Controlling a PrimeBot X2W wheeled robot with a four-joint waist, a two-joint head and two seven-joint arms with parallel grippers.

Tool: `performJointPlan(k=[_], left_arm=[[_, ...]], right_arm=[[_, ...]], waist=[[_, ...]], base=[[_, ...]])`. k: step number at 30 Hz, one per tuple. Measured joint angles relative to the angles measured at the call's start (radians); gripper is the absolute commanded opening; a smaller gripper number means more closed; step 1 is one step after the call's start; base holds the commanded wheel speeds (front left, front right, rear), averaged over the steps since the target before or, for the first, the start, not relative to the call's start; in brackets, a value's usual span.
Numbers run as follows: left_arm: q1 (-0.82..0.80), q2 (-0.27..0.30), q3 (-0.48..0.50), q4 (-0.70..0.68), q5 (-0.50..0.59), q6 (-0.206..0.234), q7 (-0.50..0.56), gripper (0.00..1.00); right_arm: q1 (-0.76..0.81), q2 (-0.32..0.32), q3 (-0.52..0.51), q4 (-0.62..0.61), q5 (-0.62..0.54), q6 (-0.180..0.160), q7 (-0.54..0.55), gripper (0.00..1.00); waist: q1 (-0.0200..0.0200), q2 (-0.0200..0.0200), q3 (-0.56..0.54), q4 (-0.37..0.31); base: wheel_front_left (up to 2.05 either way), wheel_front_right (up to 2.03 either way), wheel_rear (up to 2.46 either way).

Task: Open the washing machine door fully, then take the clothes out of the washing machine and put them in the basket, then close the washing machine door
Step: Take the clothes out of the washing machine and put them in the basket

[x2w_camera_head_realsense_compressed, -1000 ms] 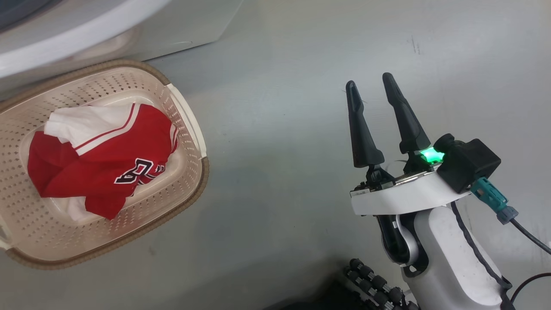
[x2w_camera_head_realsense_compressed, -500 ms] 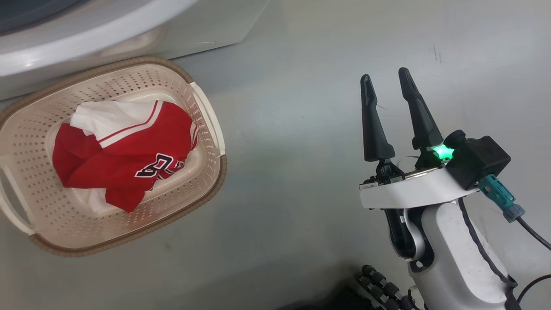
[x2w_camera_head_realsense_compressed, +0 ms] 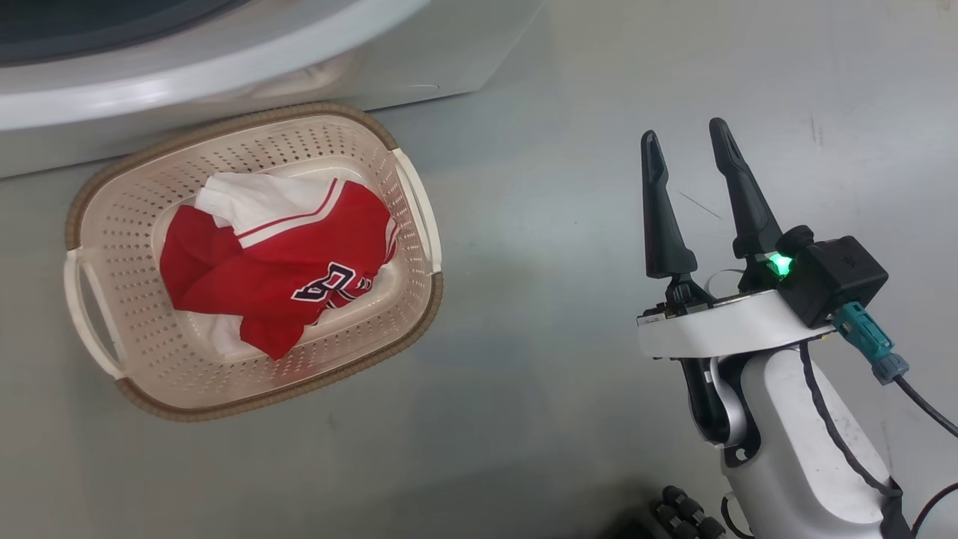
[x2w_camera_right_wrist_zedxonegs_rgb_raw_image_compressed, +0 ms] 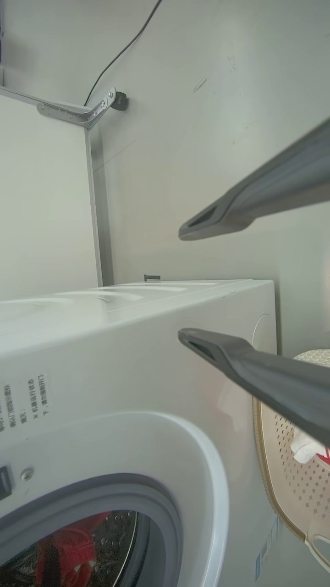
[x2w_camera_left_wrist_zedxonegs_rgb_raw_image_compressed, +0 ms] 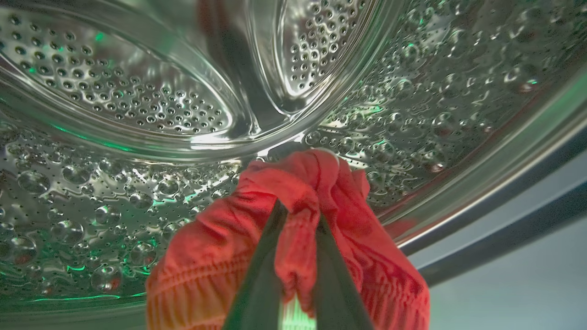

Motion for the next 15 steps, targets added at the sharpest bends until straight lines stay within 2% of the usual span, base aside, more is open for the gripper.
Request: performJointPlan(k=[15], left_arm=[[0.272, -0.153, 0.033, -0.136, -0.062, 0.032, -0.353, 0.00]], right_arm=[[0.051, -0.013, -0.037, 0.047, -0.059, 0.000, 0.000, 1.00]], waist=[[0.0000, 0.0000, -0.114, 0.081]], base=[[0.00, 0.00, 0.00]])
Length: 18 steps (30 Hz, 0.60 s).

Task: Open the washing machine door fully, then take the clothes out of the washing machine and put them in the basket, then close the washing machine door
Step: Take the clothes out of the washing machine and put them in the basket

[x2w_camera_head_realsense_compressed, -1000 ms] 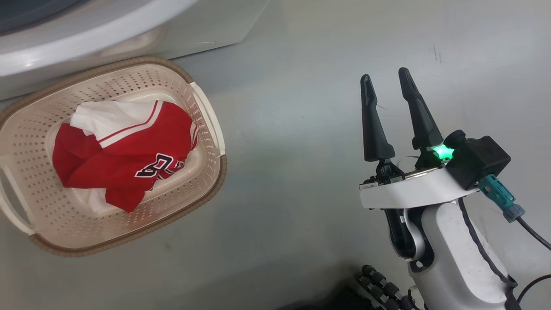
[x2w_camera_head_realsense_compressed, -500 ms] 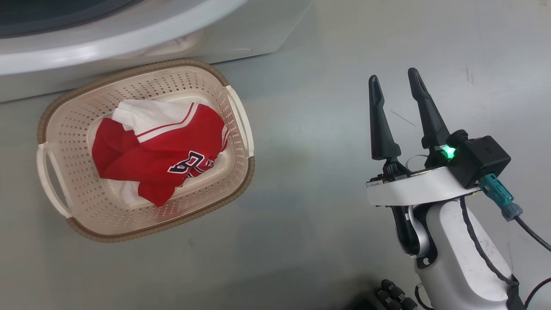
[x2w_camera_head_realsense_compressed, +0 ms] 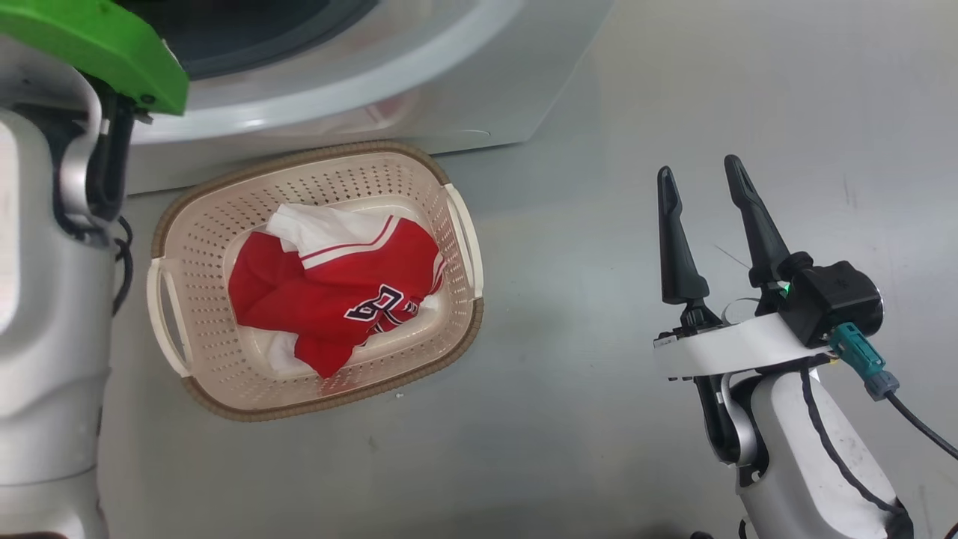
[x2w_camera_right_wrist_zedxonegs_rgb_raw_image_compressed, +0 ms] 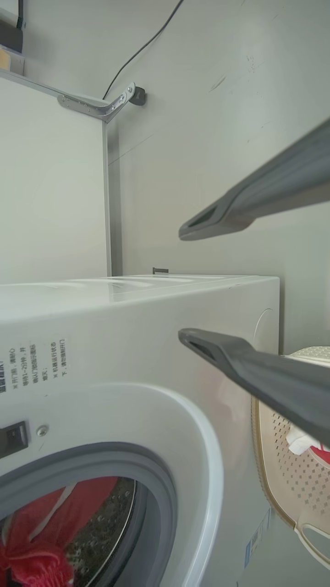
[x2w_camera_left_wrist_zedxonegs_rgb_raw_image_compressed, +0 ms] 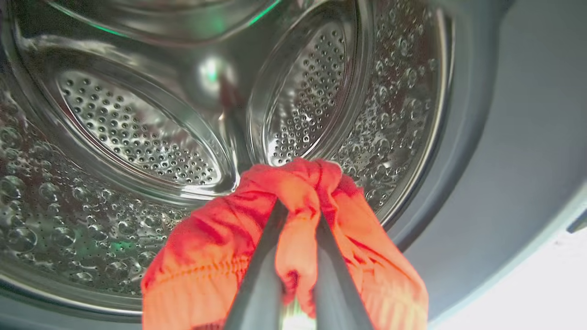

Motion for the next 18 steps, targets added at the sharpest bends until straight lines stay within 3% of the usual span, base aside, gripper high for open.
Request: performJointPlan(k=[8, 18], left_arm=[[0.135, -0.043, -0.002, -0.101, -0.001, 0.014, -0.151, 0.00], [0.277, -0.085, -0.034, -0.232, -0.001, 0.023, -0.246, 0.00]], right_arm=[[0.054, -0.004, -0.019, 0.008, -0.001, 0.000, 0.000, 1.00], [0.107, -0.015, -0.016, 0.012, -0.009, 0.003, 0.000, 1.00]], waist=[[0.0000, 0.0000, -0.076, 0.039], [0.0000, 0.0000, -0.164, 0.079]], base=[[0.00, 0.00, 0.00], [0.00, 0.00, 0.00]])
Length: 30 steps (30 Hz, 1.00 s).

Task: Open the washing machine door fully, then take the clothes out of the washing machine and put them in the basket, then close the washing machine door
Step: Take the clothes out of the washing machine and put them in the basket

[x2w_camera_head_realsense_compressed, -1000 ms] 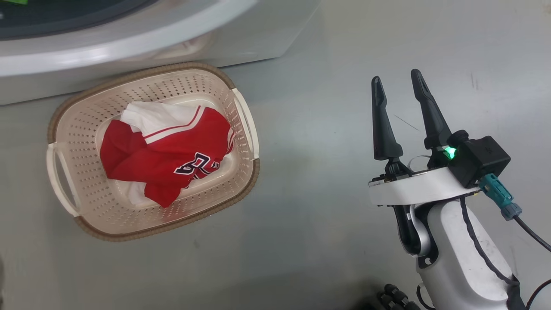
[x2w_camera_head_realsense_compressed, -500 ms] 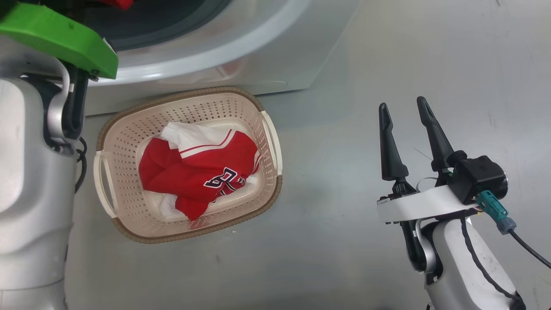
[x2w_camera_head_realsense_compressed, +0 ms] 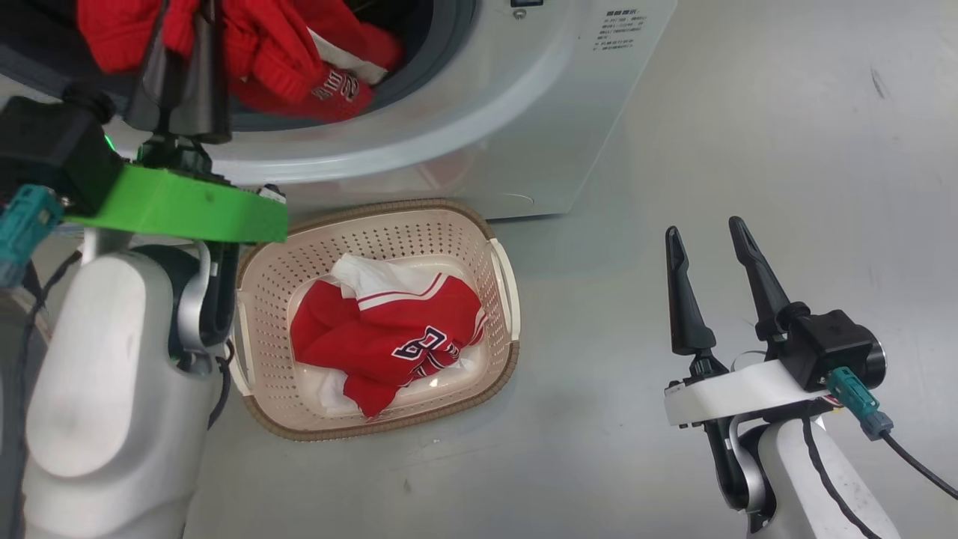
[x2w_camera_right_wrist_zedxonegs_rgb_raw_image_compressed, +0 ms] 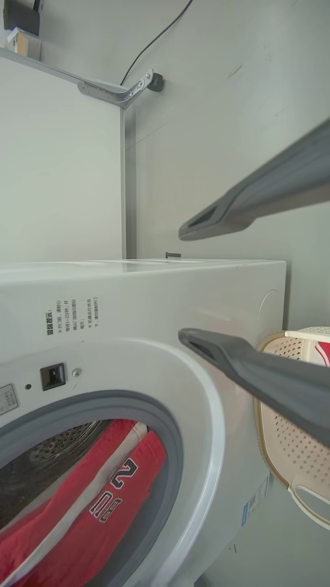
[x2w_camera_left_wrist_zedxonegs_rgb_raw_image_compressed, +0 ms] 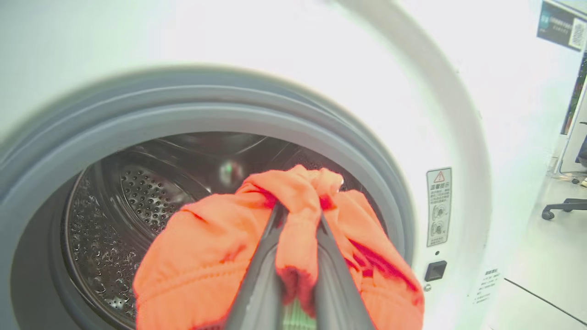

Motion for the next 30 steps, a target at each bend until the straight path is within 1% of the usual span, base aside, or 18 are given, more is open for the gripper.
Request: performJointPlan(k=[7, 9, 13, 17, 23, 30], left_arm=[[0.096, -0.017, -0.024, -0.062, -0.001, 0.009, -0.009, 0.00], [0.132, -0.020, -0.026, -0.074, -0.007, 0.019, -0.008, 0.00], [0.206, -0.013, -0.033, -0.080, -0.013, 0.044, 0.019, 0.00], [0.265, -0.010, -0.055, -0.078, -0.013, 0.049, 0.042, 0.00], [0.326, -0.002, -0.063, -0.037, -0.016, 0.062, 0.081, 0.00], [0.334, 0.018, -0.057, 0.052, -0.016, 0.074, 0.114, 0.00]], right_arm=[[0.030, 0.001, 0.006, 0.001, -0.001, 0.001, 0.000, 1.00], [0.037, 0.001, 0.007, -0.001, -0.001, 0.002, 0.000, 1.00], [0.044, 0.002, 0.015, -0.006, -0.003, 0.005, 0.000, 1.00], [0.048, 0.004, 0.020, -0.016, -0.004, 0.009, 0.000, 1.00], [0.048, 0.009, 0.026, -0.039, -0.004, 0.009, 0.000, 1.00], [0.047, 0.015, 0.039, -0.065, -0.004, 0.009, 0.000, 1.00]], waist=[[0.0000, 0.0000, -0.043, 0.013], [0.0000, 0.0000, -0.053, 0.015], [0.0000, 0.0000, -0.058, 0.011], [0.0000, 0.0000, -0.051, -0.004], [0.0000, 0.0000, -0.026, -0.031], [0.0000, 0.0000, 0.021, -0.072]], base=[[0.00, 0.00, 0.00], [0.00, 0.00, 0.00], [0.00, 0.00, 0.00], [0.00, 0.00, 0.00], [0.00, 0.00, 0.00], [0.00, 0.00, 0.00]])
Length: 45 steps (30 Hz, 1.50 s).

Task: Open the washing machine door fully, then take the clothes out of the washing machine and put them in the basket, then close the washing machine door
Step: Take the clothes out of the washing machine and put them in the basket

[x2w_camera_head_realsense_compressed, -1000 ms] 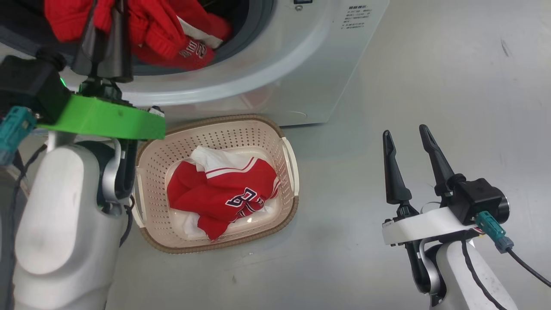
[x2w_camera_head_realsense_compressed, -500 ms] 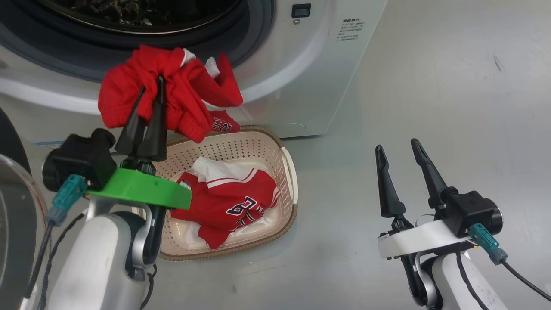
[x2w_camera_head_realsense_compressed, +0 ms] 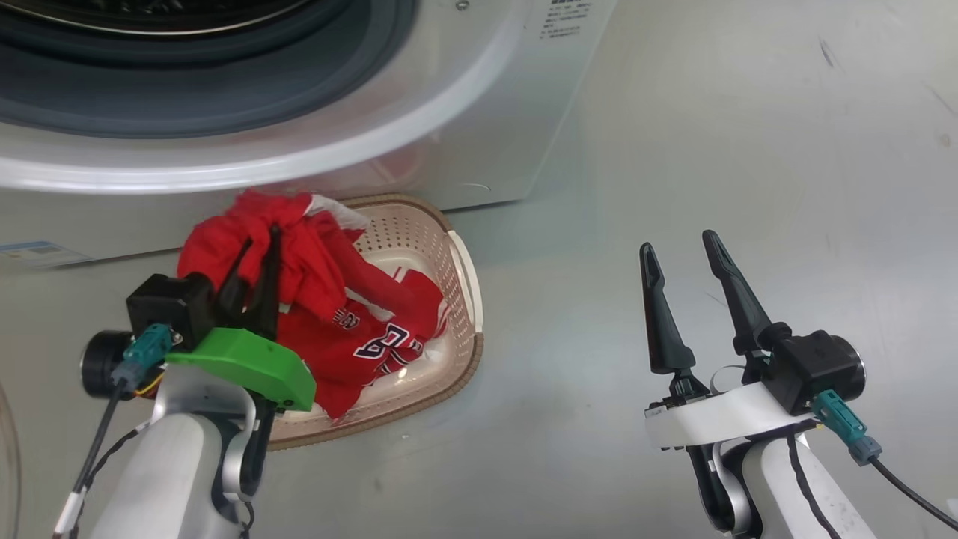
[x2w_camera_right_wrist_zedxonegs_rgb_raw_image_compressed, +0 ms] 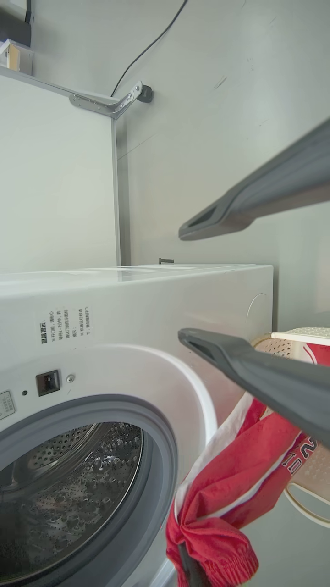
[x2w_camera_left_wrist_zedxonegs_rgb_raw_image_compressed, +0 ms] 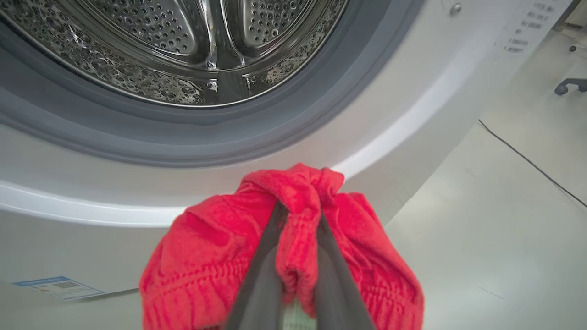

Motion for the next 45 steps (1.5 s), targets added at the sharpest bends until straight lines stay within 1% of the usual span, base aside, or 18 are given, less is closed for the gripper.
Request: performJointPlan(k=[5, 9, 12, 18, 19, 21, 29, 30, 31, 32, 33, 34, 35, 36, 41, 45], left_arm=[[-0.006, 0.021, 0.024, 0.070, 0.000, 0.006, 0.021, 0.00], [-0.028, 0.058, 0.038, 0.141, 0.009, 0.014, 0.048, 0.00], [-0.053, 0.072, 0.042, 0.193, 0.010, 0.013, 0.064, 0.00], [-0.122, 0.086, 0.054, 0.317, 0.011, 0.013, 0.089, 0.00], [-0.144, 0.086, 0.056, 0.364, 0.011, 0.012, 0.099, 0.00], [-0.159, 0.086, 0.055, 0.411, 0.011, 0.011, 0.099, 0.00], [-0.212, 0.072, 0.046, 0.540, 0.008, -0.011, 0.116, 0.00], [-0.220, 0.067, 0.046, 0.556, 0.006, -0.015, 0.116, 0.11], [-0.227, 0.061, 0.046, 0.571, -0.002, -0.016, 0.116, 0.16], [-0.233, 0.048, 0.048, 0.588, -0.013, -0.017, 0.116, 0.26], [-0.239, 0.037, 0.050, 0.604, -0.024, -0.017, 0.116, 0.45], [-0.242, 0.029, 0.052, 0.617, -0.026, -0.017, 0.114, 0.49], [-0.244, 0.025, 0.053, 0.629, -0.026, -0.017, 0.108, 0.49], [-0.245, 0.024, 0.056, 0.643, -0.026, -0.017, 0.104, 1.00], [-0.248, 0.023, 0.054, 0.685, -0.023, -0.030, 0.057, 1.00], [-0.269, 0.003, 0.054, 0.686, -0.023, -0.042, -0.015, 1.00]], right_arm=[[-0.005, 0.002, 0.013, -0.018, 0.001, 0.000, 0.000, 1.00], [-0.011, 0.006, 0.024, -0.032, 0.012, 0.000, 0.000, 1.00], [-0.022, 0.007, 0.033, -0.034, 0.017, 0.000, 0.000, 1.00], [-0.064, 0.013, 0.040, -0.044, 0.025, 0.003, 0.000, 1.00], [-0.073, 0.014, 0.037, -0.048, 0.025, 0.003, 0.000, 1.00], [-0.081, 0.014, 0.033, -0.048, 0.026, 0.003, 0.000, 1.00], [-0.105, 0.014, 0.034, -0.049, 0.060, 0.002, 0.000, 1.00], [-0.109, 0.014, 0.034, -0.049, 0.060, 0.002, 0.000, 1.00], [-0.110, 0.014, 0.031, -0.049, 0.060, 0.001, 0.000, 1.00], [-0.110, 0.015, 0.026, -0.049, 0.060, 0.001, 0.000, 1.00], [-0.110, 0.015, 0.020, -0.049, 0.060, -0.001, 0.000, 1.00], [-0.111, 0.015, 0.019, -0.048, 0.060, -0.001, 0.000, 1.00], [-0.111, 0.015, 0.019, -0.047, 0.060, -0.001, 0.000, 1.00], [-0.112, 0.015, 0.020, -0.047, 0.060, -0.001, 0.000, 1.00], [-0.123, 0.016, 0.008, -0.038, 0.058, -0.001, 0.000, 1.00], [-0.123, 0.016, -0.014, -0.023, 0.046, -0.001, 0.000, 1.00]], waist=[[0.0000, 0.0000, 0.044, -0.037], [0.0000, 0.0000, 0.085, -0.071], [0.0000, 0.0000, 0.119, -0.097], [0.0000, 0.0000, 0.183, -0.153], [0.0000, 0.0000, 0.202, -0.169], [0.0000, 0.0000, 0.218, -0.185], [0.0000, 0.0000, 0.252, -0.216], [0.0000, 0.0000, 0.253, -0.216], [0.0000, 0.0000, 0.252, -0.214], [0.0000, 0.0000, 0.252, -0.211], [0.0000, 0.0000, 0.251, -0.207], [0.0000, 0.0000, 0.250, -0.202], [0.0000, 0.0000, 0.248, -0.198], [0.0000, 0.0000, 0.245, -0.195], [0.0000, 0.0000, 0.224, -0.180], [0.0000, 0.0000, 0.200, -0.162]], base=[[0.00, 0.00, 0.00], [0.00, 0.00, 0.00], [0.00, 0.00, 0.00], [0.00, 0.00, 0.00], [0.00, 0.00, 0.00], [0.00, 0.00, 0.00], [0.00, 0.00, 0.00], [0.00, 0.00, 0.00], [0.00, 0.00, 0.00], [0.00, 0.00, 0.00], [0.00, 0.00, 0.00], [0.00, 0.00, 0.00], [0.00, 0.00, 0.00], [0.00, 0.00, 0.00], [0.00, 0.00, 0.00], [0.00, 0.00, 0.00]])
